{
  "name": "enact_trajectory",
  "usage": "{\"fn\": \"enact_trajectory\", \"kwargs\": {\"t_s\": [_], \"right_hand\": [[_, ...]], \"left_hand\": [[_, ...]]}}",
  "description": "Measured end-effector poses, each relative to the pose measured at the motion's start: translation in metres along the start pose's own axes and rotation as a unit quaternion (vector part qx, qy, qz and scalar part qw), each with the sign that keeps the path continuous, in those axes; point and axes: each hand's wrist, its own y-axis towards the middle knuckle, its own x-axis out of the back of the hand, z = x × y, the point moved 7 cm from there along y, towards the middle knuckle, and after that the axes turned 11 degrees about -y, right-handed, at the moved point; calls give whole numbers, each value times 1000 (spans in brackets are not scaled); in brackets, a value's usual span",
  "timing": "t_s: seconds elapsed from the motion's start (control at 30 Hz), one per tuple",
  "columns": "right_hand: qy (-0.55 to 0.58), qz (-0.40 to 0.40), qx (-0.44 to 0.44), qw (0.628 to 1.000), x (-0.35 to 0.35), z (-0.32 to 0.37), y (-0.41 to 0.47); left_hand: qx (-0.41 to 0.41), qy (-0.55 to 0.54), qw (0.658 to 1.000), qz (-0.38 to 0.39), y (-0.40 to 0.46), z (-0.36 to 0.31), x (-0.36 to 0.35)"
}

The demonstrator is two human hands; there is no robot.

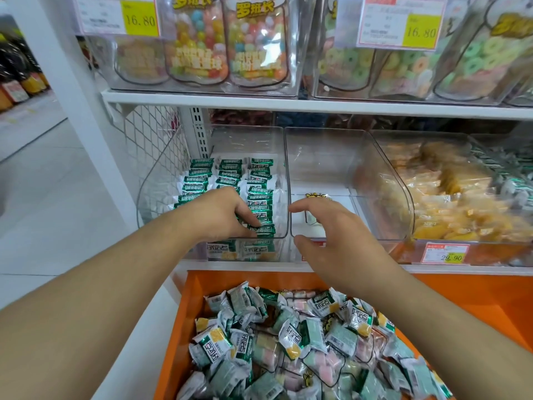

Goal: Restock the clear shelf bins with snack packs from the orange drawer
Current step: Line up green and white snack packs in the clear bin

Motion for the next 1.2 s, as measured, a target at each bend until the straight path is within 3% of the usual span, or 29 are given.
{"fn": "enact_trajectory", "kwargs": {"t_s": [0.23, 0.8, 0.97, 1.2], "right_hand": [[-5, -4, 7, 1000, -1, 2, 1], [-1, 8, -12, 1000, -2, 1, 1], [9, 9, -14, 1000, -2, 0, 0], [20, 10, -17, 1000, -5, -3, 1]], "left_hand": [[-44, -7, 999, 18, 4, -6, -6], [-62, 51, 996, 22, 7, -14, -7], [-76, -18, 997, 4, 10, -9, -3], [-44, 137, 989, -23, 36, -8, -12]]}}
